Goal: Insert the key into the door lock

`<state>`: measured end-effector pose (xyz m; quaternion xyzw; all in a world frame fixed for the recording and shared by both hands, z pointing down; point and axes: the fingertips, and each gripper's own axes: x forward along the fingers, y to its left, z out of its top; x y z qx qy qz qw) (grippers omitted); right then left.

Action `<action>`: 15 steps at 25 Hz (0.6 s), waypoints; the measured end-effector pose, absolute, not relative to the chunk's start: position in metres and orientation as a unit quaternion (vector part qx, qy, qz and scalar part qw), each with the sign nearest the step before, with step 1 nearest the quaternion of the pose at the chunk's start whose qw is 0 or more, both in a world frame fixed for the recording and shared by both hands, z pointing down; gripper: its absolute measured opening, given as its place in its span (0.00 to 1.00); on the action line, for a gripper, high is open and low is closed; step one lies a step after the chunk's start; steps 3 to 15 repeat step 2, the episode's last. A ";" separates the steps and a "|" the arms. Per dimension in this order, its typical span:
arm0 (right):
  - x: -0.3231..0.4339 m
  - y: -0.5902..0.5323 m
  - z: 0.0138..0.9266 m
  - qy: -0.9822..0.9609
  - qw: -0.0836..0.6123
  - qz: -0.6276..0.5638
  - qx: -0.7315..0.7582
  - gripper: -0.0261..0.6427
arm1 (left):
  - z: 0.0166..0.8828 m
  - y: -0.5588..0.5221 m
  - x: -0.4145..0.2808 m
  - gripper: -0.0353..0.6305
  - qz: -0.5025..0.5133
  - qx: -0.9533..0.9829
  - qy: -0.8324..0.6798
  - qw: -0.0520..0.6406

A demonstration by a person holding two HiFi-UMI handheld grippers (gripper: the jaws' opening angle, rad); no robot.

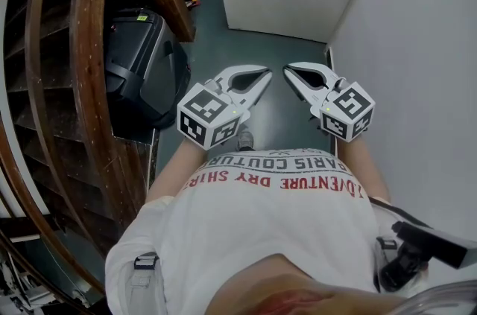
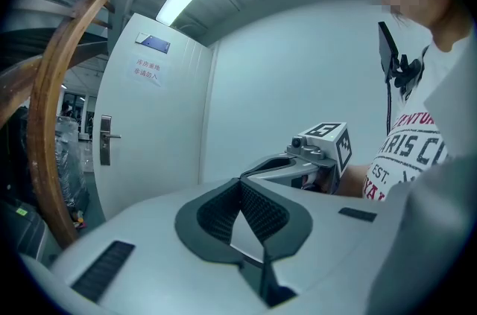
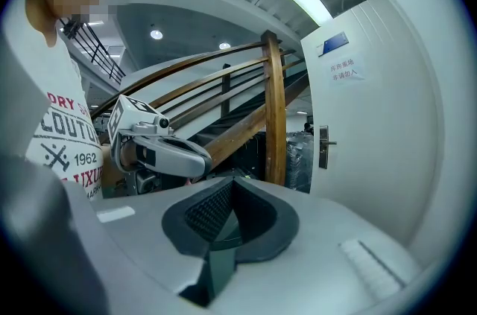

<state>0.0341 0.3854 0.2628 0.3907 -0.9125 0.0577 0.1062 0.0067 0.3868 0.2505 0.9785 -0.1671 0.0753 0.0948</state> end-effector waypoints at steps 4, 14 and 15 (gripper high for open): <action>0.033 0.388 0.264 -0.913 0.106 0.058 0.390 0.04 | 0.253 0.390 0.006 0.06 0.078 0.978 -0.167 0.095; 0.033 0.388 0.264 -0.913 0.106 0.058 0.390 0.04 | 0.253 0.390 0.006 0.06 0.078 0.978 -0.167 0.095; 0.033 0.388 0.264 -0.913 0.106 0.058 0.390 0.04 | 0.253 0.390 0.006 0.06 0.078 0.978 -0.167 0.095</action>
